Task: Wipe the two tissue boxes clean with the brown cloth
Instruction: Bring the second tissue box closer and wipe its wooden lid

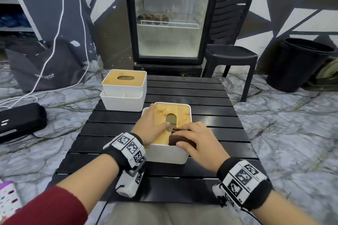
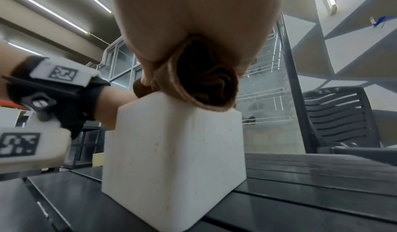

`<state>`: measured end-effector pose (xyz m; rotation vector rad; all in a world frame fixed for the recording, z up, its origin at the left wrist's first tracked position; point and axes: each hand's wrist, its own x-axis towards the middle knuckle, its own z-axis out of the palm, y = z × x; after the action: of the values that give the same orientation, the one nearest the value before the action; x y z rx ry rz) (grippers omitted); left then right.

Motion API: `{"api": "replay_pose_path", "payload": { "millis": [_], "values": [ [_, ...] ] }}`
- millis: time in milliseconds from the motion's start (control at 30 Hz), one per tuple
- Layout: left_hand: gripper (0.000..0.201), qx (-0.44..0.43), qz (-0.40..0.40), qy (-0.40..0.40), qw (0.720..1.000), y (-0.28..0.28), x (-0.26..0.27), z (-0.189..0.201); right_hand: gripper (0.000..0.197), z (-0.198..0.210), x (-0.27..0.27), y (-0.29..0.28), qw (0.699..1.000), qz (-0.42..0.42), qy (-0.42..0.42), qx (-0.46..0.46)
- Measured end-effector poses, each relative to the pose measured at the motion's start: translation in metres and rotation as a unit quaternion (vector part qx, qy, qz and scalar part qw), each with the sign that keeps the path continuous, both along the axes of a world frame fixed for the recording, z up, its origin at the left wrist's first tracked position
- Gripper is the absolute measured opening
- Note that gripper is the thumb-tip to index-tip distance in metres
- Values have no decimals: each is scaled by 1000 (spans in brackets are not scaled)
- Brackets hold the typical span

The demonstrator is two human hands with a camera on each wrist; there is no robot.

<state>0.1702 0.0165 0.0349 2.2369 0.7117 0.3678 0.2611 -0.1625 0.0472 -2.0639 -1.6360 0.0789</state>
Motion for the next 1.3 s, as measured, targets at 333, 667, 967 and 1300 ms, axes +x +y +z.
{"api": "replay_pose_path", "payload": {
  "millis": [333, 667, 967, 1300],
  "values": [
    [73, -2, -41, -2, 999, 8, 3, -6, 25, -5, 27, 20, 995, -57, 51, 56],
    [66, -6, -46, -25, 999, 9, 3, -11, 26, -8, 62, 51, 990, -112, 65, 54],
    [64, -13, -40, -22, 999, 9, 4, -11, 25, -2, 65, 56, 988, -125, 79, 43],
    [67, -11, -39, -18, 999, 7, 3, -7, 27, 15, 27, 22, 996, -49, 71, 23]
  ]
}}
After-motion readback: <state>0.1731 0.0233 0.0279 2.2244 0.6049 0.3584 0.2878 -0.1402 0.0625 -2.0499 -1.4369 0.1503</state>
